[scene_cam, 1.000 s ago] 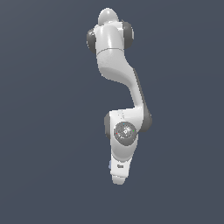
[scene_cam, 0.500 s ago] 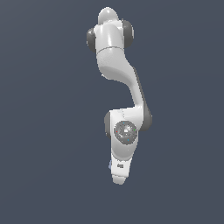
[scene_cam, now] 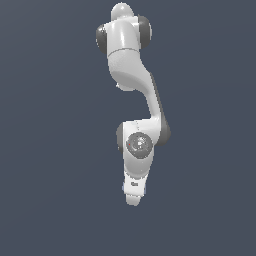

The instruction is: Pick up the object and move it to a goal position.

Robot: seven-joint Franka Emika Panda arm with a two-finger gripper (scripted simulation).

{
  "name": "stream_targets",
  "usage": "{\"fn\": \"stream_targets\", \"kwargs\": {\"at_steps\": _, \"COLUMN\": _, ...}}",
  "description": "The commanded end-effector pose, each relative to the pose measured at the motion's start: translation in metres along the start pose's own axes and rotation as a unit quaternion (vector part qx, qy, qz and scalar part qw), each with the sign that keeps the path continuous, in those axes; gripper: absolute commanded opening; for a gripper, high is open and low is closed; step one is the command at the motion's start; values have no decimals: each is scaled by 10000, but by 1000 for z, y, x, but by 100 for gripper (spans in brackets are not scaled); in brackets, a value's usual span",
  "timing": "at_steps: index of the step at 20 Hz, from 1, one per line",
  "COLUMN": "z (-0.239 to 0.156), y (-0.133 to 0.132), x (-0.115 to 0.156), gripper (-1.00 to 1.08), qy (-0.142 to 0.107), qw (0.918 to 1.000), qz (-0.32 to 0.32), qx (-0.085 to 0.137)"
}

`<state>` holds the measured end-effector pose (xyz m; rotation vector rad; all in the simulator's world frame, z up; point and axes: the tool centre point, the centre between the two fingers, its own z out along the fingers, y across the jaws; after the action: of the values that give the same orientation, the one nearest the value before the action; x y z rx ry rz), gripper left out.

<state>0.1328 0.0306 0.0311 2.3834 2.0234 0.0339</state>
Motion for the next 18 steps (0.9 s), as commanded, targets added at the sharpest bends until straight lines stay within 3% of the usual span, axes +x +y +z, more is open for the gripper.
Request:
{"fn": "stream_targets", "kwargs": {"at_steps": 1, "z": 5, "y": -9, "x": -11, "gripper": -100, "qy": -23, "qw": 10000, "qz": 24, "qx": 49}}
{"fn": "stream_targets", "kwargs": {"at_steps": 18, "z": -6, "y": -78, "x": -83, "gripper": -100, "qy": -28, "qw": 10000, "qz": 25, "qx": 79}}
